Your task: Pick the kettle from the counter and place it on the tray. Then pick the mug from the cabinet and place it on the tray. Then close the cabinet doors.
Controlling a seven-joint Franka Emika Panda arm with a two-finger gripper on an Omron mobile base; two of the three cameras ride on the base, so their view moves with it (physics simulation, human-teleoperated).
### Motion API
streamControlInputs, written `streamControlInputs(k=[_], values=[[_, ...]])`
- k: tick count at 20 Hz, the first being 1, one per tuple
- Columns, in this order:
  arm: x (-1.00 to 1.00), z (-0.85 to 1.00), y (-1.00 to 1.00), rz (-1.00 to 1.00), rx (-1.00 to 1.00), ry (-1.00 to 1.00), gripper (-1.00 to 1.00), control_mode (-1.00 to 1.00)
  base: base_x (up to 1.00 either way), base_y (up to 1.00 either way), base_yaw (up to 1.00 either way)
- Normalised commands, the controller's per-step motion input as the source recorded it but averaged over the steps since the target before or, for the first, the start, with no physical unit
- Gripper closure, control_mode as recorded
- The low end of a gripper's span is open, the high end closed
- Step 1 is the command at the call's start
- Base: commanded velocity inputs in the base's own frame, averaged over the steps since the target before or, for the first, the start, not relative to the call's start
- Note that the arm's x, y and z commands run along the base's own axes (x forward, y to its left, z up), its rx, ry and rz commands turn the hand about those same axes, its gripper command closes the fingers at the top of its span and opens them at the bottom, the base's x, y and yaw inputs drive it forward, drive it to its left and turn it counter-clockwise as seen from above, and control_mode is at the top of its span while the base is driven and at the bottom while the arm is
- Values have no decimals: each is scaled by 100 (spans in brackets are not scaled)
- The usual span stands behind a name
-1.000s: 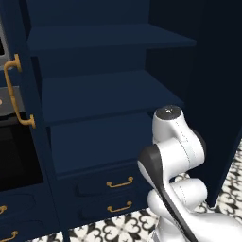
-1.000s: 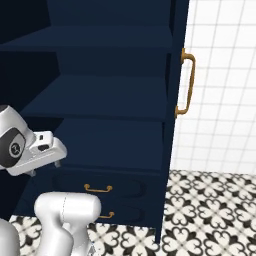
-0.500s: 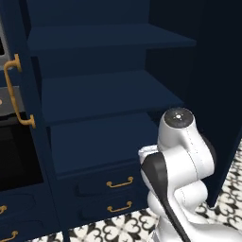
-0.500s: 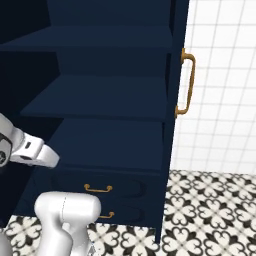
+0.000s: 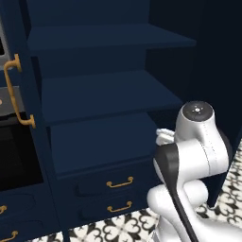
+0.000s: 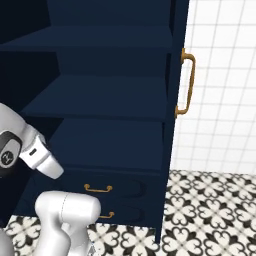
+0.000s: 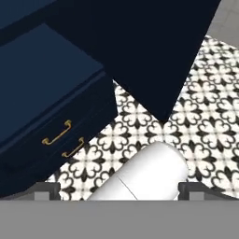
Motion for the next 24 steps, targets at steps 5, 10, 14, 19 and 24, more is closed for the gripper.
streamControlInputs(k=[5, 10, 14, 19, 24], values=[[8, -2, -39, -62, 5, -32, -100, -100, 0, 0, 0], [-3, 0, -30, -70, 0, -21, -100, -100, 0, 0, 0], [-33, 0, -48, -59, 3, 0, -100, -100, 0, 0, 0], [-38, -1, -60, -44, 3, -1, -100, -100, 0, 0, 0], [-51, -2, -59, -36, 0, -10, -100, -100, 0, 0, 0]])
